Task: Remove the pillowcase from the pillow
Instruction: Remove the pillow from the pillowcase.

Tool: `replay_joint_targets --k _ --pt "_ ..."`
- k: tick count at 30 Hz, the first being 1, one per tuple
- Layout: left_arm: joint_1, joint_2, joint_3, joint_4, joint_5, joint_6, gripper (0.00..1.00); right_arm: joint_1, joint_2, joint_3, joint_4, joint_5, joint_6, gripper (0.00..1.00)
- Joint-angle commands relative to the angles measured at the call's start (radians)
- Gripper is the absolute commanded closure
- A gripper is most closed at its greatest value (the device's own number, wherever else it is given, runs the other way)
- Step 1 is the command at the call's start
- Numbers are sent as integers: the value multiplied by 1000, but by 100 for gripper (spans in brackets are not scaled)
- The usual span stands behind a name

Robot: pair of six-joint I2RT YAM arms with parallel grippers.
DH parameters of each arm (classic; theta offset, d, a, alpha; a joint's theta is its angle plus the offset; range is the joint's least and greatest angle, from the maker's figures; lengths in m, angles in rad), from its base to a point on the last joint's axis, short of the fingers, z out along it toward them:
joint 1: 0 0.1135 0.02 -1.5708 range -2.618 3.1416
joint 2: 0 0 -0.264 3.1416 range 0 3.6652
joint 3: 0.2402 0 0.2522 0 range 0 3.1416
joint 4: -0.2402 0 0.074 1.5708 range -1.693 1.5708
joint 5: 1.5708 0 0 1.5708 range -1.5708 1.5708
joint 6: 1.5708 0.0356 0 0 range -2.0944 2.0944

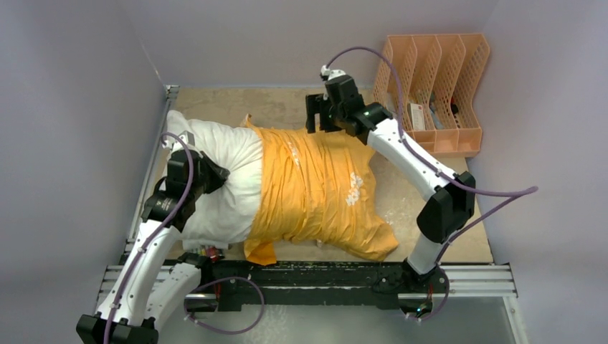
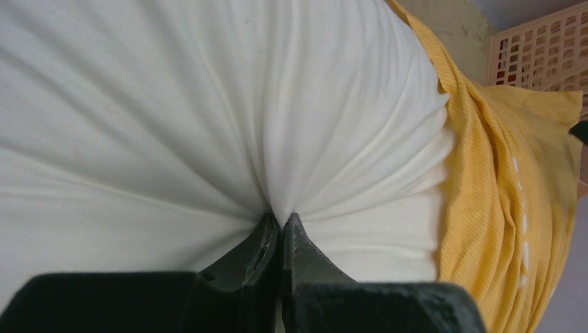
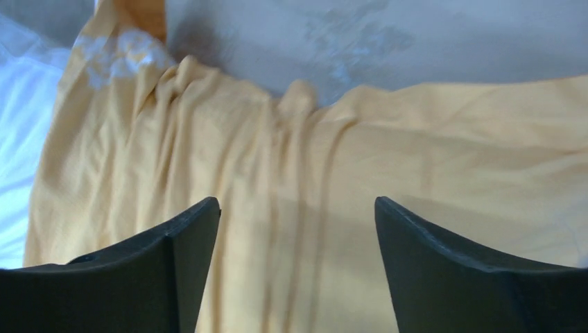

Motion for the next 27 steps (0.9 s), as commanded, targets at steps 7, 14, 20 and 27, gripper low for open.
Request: replay_joint_targets --k 7,14,20,27 --pt "9 -26 -7 -116 102 62 100 -121 231 371 -194 -460 -280 8" --pt "9 -62 -2 -159 121 66 100 -121 390 508 -173 -809 -395 1" --pt "9 -93 -3 -165 109 57 100 -92 390 423 -267 -959 -477 36" --pt "9 -44 107 -113 96 8 79 -3 97 100 -79 -849 -464 82"
